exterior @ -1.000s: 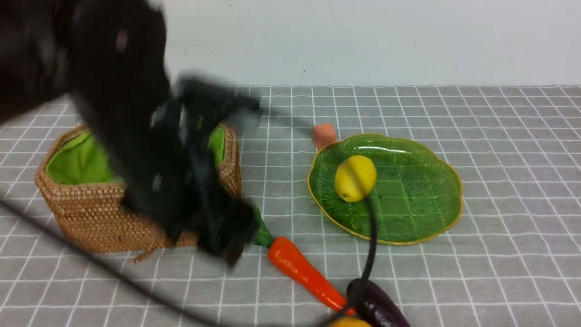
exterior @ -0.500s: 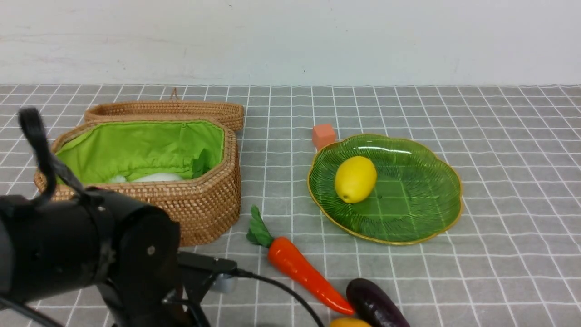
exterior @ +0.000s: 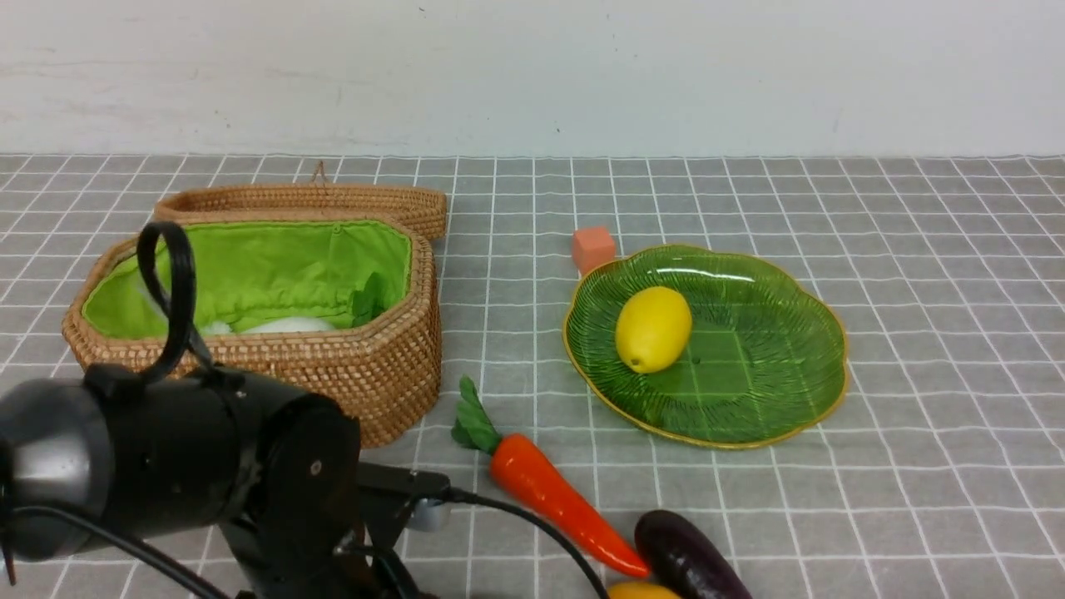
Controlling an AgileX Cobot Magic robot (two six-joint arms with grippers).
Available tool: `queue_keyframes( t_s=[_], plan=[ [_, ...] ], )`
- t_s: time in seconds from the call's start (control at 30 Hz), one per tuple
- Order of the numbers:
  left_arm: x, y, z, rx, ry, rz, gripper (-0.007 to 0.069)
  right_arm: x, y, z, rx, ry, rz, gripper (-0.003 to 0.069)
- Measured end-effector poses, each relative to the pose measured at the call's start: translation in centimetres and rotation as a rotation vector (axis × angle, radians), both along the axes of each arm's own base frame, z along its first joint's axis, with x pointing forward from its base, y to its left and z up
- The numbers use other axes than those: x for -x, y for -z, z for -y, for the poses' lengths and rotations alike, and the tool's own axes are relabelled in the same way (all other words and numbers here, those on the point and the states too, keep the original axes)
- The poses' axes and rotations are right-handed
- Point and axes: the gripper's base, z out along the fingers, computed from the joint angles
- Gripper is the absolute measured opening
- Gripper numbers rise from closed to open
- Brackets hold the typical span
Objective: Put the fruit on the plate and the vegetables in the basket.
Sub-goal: Grab a mangosteen with your left arm and put it on the plate on the right
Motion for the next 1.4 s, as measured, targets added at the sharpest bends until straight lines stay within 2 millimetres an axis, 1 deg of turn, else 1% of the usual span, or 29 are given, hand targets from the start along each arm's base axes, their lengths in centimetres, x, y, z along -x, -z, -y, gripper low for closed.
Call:
queue_keyframes(
  t_s=[0.07,0.1,0.13,0.17,0.23,0.3,0.37,0.5,0.67,0.73,0.83,0.9,1.1,1.2,1.4],
  plan=[
    [0.0,-0.4,-0.1,-0.016,0.014,-0.010,0.0591,0.0,0.0,0.0,0.000,0.000,0.000,0.0240],
    [-0.1,-1.3,-0.2,-0.030,0.034,0.004,0.0591,0.0,0.0,0.0,0.000,0.000,0.000,0.0240],
    [-0.2,-1.3,-0.2,-0.032,0.036,0.004,0.0591,0.0,0.0,0.0,0.000,0.000,0.000,0.0240],
    [-0.3,-2.2,-0.2,-0.033,0.038,0.033,0.0591,0.0,0.0,0.0,0.000,0.000,0.000,0.0240],
    [-0.7,-3.4,-0.3,-0.029,0.024,0.084,0.0591,0.0,0.0,0.0,0.000,0.000,0.000,0.0240],
    [-0.9,-4.2,-0.3,-0.024,-0.001,0.122,0.0591,0.0,0.0,0.0,0.000,0.000,0.000,0.0240],
    [-1.2,-4.3,-0.4,-0.032,-0.013,0.142,0.0591,0.0,0.0,0.0,0.000,0.000,0.000,0.0240],
    [-1.6,-3.7,-0.5,-0.072,-0.027,0.154,0.0591,0.0,0.0,0.0,0.000,0.000,0.000,0.0240],
    [-2.4,-2.9,0.5,-0.018,-0.059,0.154,0.0591,0.0,0.0,0.0,0.000,0.000,0.000,0.0240],
    [-2.6,-2.4,1.0,0.017,-0.069,0.140,0.0591,0.0,0.0,0.0,0.000,0.000,0.000,0.0240],
    [-2.7,-0.8,1.0,-0.024,-0.036,0.098,0.0591,0.0,0.0,0.0,0.000,0.000,0.000,0.0240],
    [-2.7,-0.6,1.1,-0.031,-0.027,0.087,0.0591,0.0,0.0,0.0,0.000,0.000,0.000,0.0240],
    [-2.6,-0.6,1.0,-0.033,-0.021,0.082,0.0555,0.0,0.0,0.0,0.000,0.000,0.000,0.0240],
    [-2.6,-0.6,1.0,-0.034,-0.019,0.082,0.0503,0.0,0.0,0.0,0.000,0.000,0.000,0.0240],
    [-2.5,-0.8,0.9,-0.057,-0.007,0.059,0.0503,0.0,0.0,0.0,0.000,0.000,0.000,0.0240]
  ],
)
